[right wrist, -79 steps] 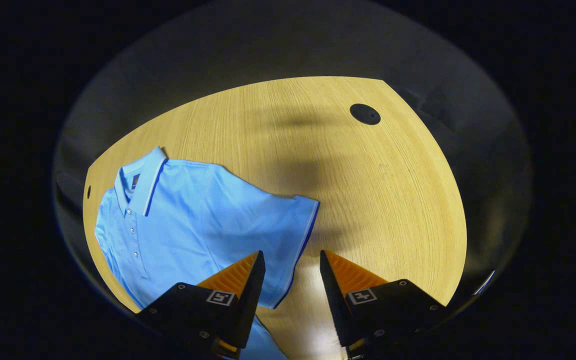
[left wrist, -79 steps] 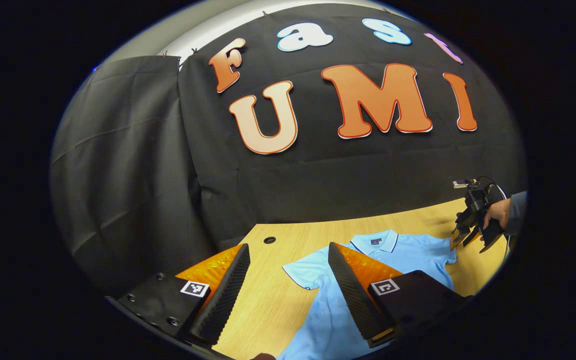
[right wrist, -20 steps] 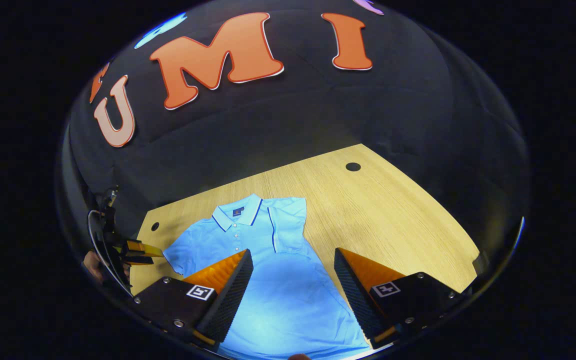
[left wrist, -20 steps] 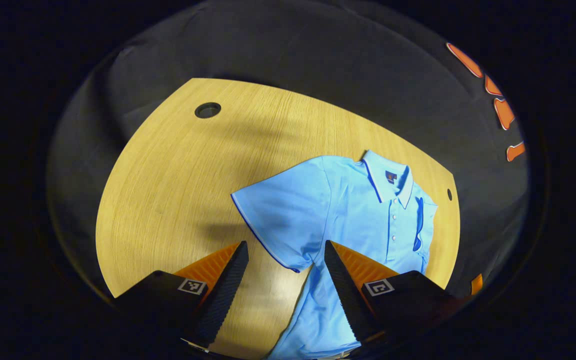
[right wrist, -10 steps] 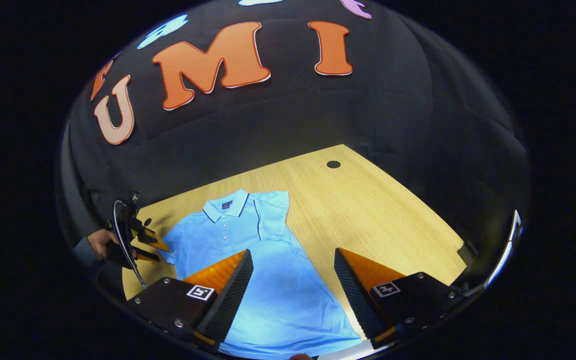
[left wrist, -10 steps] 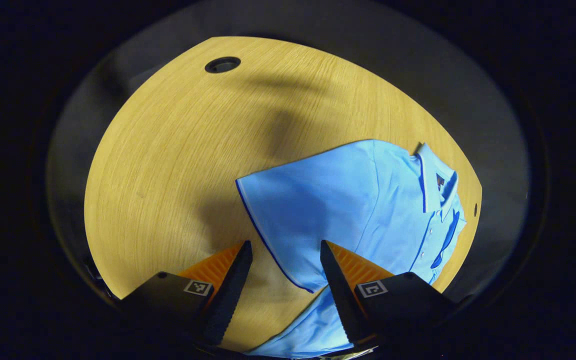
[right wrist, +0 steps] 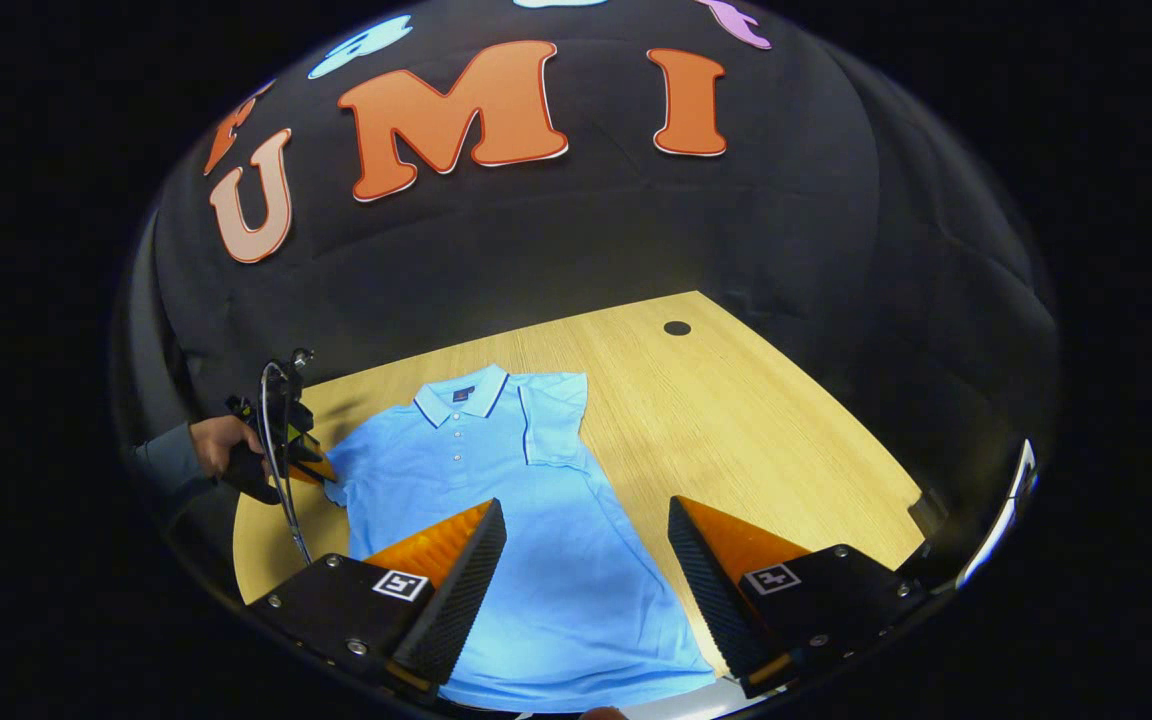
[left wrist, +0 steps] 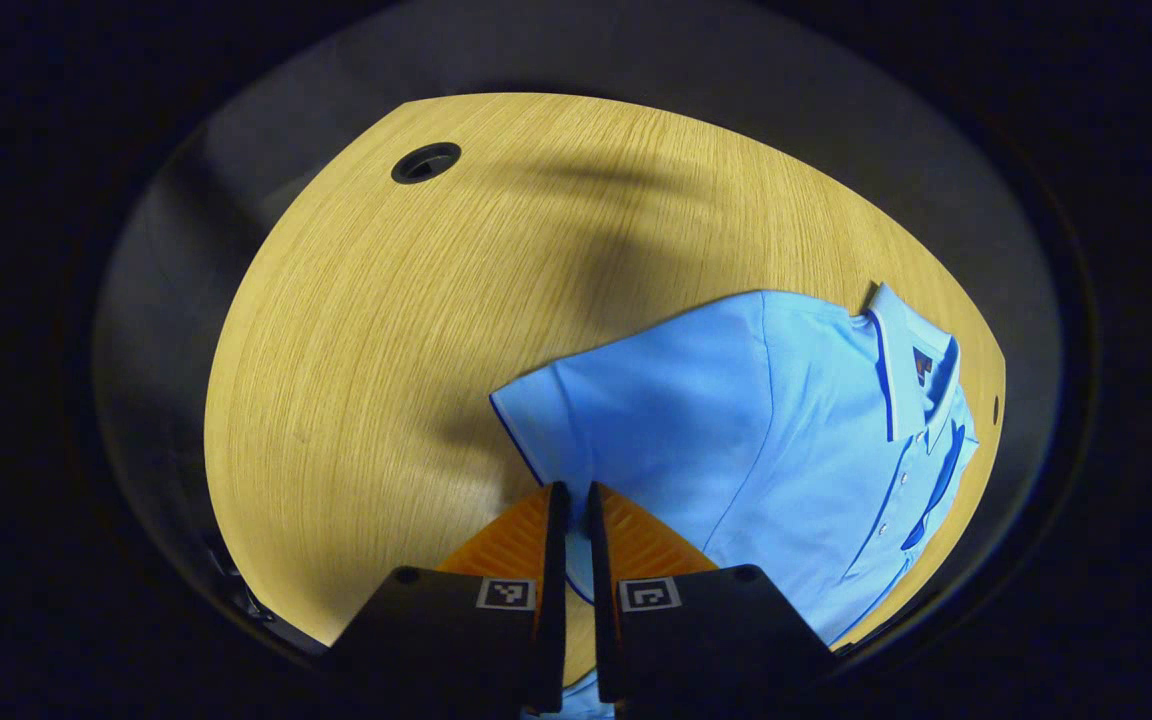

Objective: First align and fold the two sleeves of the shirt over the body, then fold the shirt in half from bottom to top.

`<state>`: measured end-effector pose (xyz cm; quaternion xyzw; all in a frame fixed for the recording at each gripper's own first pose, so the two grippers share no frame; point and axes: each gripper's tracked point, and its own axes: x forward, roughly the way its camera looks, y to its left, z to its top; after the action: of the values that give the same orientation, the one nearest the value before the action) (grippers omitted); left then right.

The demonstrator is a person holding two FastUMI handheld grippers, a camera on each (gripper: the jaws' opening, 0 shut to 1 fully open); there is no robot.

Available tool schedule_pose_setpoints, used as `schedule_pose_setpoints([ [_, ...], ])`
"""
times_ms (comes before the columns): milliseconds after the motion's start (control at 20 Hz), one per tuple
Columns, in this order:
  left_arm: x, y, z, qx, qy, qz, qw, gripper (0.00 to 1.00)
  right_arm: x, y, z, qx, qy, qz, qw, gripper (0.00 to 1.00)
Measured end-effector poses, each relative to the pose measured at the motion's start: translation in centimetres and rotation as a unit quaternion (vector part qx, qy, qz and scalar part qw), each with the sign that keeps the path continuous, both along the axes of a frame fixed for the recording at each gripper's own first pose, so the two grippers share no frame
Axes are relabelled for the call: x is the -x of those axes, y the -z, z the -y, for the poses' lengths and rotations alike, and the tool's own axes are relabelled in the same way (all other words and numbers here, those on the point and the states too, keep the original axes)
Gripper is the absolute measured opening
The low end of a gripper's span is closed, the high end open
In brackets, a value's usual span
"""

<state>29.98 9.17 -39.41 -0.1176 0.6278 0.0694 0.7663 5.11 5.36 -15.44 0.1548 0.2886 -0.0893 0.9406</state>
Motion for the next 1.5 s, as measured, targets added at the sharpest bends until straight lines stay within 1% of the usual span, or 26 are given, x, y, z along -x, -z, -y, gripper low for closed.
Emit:
schedule_pose_setpoints([
  [50,-0.2,-0.2,0.4,0.007,0.005,0.009,1.000,0.17,0.2,0.0,0.0,-0.001,-0.001,0.000,1.000,0.99],
  [100,-0.3,-0.4,0.6,0.011,0.014,0.012,1.000,0.11,0.4,0.1,0.2,0.000,0.000,0.000,1.000,0.99],
  [200,-1.0,-0.8,1.4,0.027,0.024,0.030,0.999,0.11,0.7,0.2,0.4,-0.001,0.002,0.000,1.000,0.99],
  [250,-1.3,-1.5,1.5,0.026,0.033,0.045,0.998,0.11,0.9,0.5,0.6,-0.002,0.005,-0.005,1.000,0.99],
  [350,-2.3,-3.0,2.3,0.020,0.063,0.073,0.995,0.11,1.4,0.8,1.1,0.000,0.011,-0.008,1.000,0.99],
  [550,-3.8,-5.9,5.0,0.008,0.123,0.113,0.986,0.11,2.2,1.1,1.6,-0.007,0.024,-0.008,1.000,0.99],
  [750,-5.2,-7.9,8.6,-0.002,0.183,0.147,0.972,0.11,3.4,1.8,2.1,-0.006,0.033,-0.017,0.999,0.99],
  [850,-5.3,-8.4,10.7,0.009,0.200,0.150,0.968,0.11,3.9,1.9,2.1,-0.006,0.037,-0.020,0.999,0.99],
  [900,-5.1,-8.5,12.1,0.025,0.208,0.151,0.966,0.11,4.3,2.2,2.2,-0.006,0.039,-0.023,0.999,0.99],
  [1000,-4.3,-9.4,15.6,0.079,0.227,0.158,0.958,0.12,4.8,2.4,2.2,-0.005,0.043,-0.028,0.999,0.99],
  [1050,-4.1,-9.7,17.2,0.107,0.236,0.167,0.951,0.16,5.0,2.4,2.2,-0.005,0.045,-0.031,0.998,0.99],
  [1100,-3.5,-10.2,18.4,0.132,0.243,0.172,0.946,0.26,5.2,2.4,2.2,-0.006,0.045,-0.030,0.999,0.99],
  [1150,-3.1,-10.8,19.6,0.155,0.248,0.180,0.939,0.25,5.3,2.3,2.1,-0.005,0.044,-0.029,0.999,0.99],
  [1200,-2.5,-11.8,19.6,0.162,0.254,0.187,0.935,0.39,5.3,2.4,2.1,-0.005,0.041,-0.028,0.999,0.99],
  [1250,-2.2,-12.5,19.2,0.159,0.260,0.198,0.932,0.46,5.4,2.4,2.0,-0.006,0.037,-0.027,0.999,0.99],
  [1300,-2.0,-12.8,18.8,0.151,0.266,0.208,0.929,0.62,5.5,2.6,2.1,-0.008,0.031,-0.028,0.999,0.99],
  [1350,-1.2,-13.3,18.0,0.140,0.270,0.217,0.928,0.71,5.5,2.8,2.0,-0.011,0.023,-0.029,0.999,0.99],
  [1400,-0.6,-13.8,17.2,0.129,0.272,0.224,0.927,0.80,5.6,3.0,1.9,-0.012,0.015,-0.031,0.999,0.99],
  [1500,1.3,-14.9,15.6,0.114,0.262,0.236,0.929,0.99,5.9,3.7,1.9,-0.015,-0.005,-0.036,0.999,0.99],
])
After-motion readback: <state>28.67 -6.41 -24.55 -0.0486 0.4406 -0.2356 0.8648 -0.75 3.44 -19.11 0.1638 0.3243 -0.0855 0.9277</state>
